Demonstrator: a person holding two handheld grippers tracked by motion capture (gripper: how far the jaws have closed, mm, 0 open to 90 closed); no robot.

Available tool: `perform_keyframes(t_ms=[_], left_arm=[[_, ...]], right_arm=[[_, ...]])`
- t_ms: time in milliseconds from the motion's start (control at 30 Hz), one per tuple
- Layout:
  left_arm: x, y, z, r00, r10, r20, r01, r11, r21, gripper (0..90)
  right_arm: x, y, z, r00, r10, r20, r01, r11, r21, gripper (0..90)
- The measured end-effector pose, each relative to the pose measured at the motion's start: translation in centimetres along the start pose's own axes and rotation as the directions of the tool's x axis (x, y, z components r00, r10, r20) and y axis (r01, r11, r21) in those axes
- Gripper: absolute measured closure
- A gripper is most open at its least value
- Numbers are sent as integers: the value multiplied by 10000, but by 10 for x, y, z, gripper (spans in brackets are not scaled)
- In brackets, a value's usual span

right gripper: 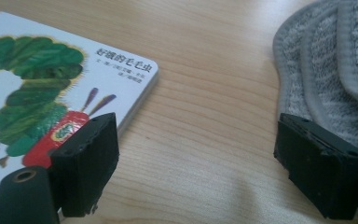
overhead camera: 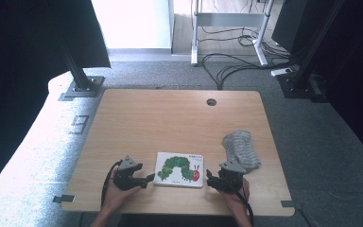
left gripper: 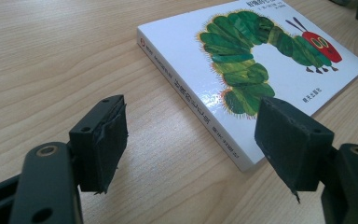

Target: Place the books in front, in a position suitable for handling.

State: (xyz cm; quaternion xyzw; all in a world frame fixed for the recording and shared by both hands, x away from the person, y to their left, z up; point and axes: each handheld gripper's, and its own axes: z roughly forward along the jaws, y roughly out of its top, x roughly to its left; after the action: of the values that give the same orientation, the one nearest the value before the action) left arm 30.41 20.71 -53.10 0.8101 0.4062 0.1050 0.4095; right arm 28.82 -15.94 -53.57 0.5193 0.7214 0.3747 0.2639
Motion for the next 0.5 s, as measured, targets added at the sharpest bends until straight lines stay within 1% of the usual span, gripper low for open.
perform_keyframes(t_ms=[100, 200, 300, 367, 400, 500], left_arm=[[0, -1, 1, 10000, 18, 1, -18, 10000, 57, 259], [-1, -1, 1, 10000, 43, 14, -43, 10000, 54, 259], [-2, 0, 1, 10000, 52, 35, -52, 10000, 47, 259], [-2, 0, 1, 10000, 67, 39, -67, 10000, 63, 259], [-2, 0, 2, 9999, 76, 80, -77, 9999, 88, 259], [-3, 0, 2, 9999, 91, 74, -92, 9999, 102, 259]], right_arm=[[-1, 0, 0, 10000, -4, -86, 4, 10000, -57, 142], [-2, -1, -1, 9996, 118, -244, -120, 9999, -88, 145], [-4, 1, -5, 9993, 220, -288, -228, 9994, -276, 158], [-4, 2, -6, 9992, 246, -307, -255, 9992, -307, 160], [-7, 3, -7, 9989, 337, -314, -351, 9984, -434, 168], [-10, 4, -8, 9985, 432, -328, -448, 9977, -512, 173]])
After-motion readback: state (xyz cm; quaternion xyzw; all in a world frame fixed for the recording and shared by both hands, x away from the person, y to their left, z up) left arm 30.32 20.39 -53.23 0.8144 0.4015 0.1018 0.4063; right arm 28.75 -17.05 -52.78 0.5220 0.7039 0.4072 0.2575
